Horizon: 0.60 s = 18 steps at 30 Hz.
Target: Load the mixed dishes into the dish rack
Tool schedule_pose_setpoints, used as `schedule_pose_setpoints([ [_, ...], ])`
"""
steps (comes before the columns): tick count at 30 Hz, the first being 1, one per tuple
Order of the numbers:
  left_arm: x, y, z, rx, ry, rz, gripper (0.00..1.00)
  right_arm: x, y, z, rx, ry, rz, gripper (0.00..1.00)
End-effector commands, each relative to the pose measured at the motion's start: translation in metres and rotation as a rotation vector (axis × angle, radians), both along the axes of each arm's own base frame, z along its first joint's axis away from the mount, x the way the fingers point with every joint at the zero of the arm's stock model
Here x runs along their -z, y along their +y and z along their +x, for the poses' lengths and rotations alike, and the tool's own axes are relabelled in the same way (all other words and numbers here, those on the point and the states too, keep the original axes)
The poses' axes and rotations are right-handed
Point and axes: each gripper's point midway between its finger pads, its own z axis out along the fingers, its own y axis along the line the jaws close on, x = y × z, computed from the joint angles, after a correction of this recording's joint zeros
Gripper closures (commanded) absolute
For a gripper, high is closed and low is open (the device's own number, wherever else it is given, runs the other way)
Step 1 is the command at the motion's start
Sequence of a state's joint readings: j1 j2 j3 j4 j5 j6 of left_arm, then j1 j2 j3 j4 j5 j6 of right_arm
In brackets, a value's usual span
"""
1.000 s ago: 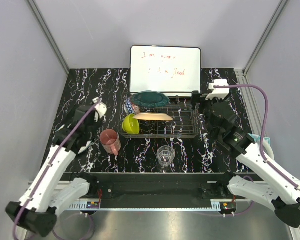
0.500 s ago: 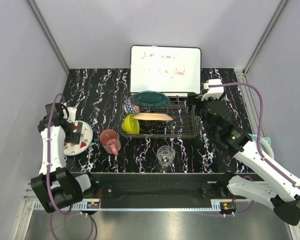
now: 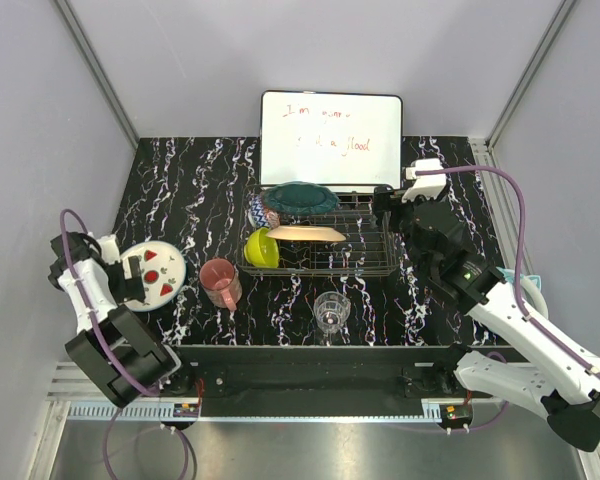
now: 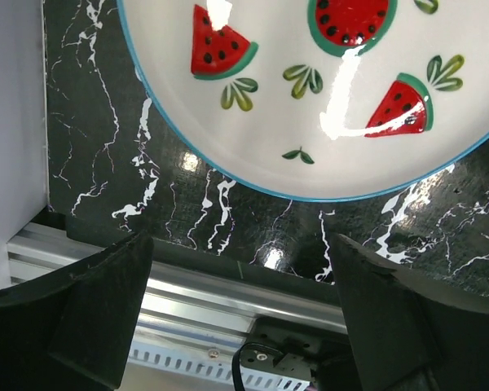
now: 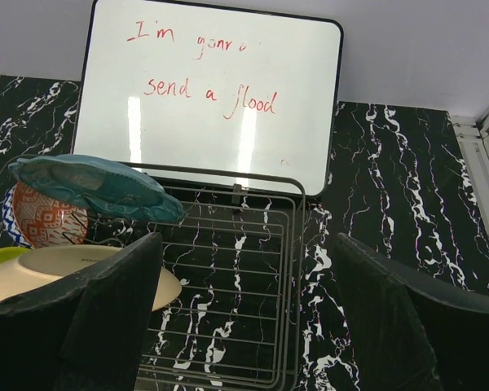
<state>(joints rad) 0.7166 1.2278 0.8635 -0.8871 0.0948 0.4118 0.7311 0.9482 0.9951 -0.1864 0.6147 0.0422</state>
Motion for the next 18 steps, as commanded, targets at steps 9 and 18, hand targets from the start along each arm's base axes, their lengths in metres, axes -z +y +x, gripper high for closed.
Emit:
schedule_pose_setpoints([
  [9,0.028,0.017,0.019,-0.020,-0.062,-0.164,0.12,-0.010,0.001,0.002,-0.004,-0.012,0.022,0.09],
  [18,0.052,0.022,0.025,0.029,-0.074,-0.255,0.34,0.002,0.007,0.007,-0.005,0.020,0.006,0.09],
])
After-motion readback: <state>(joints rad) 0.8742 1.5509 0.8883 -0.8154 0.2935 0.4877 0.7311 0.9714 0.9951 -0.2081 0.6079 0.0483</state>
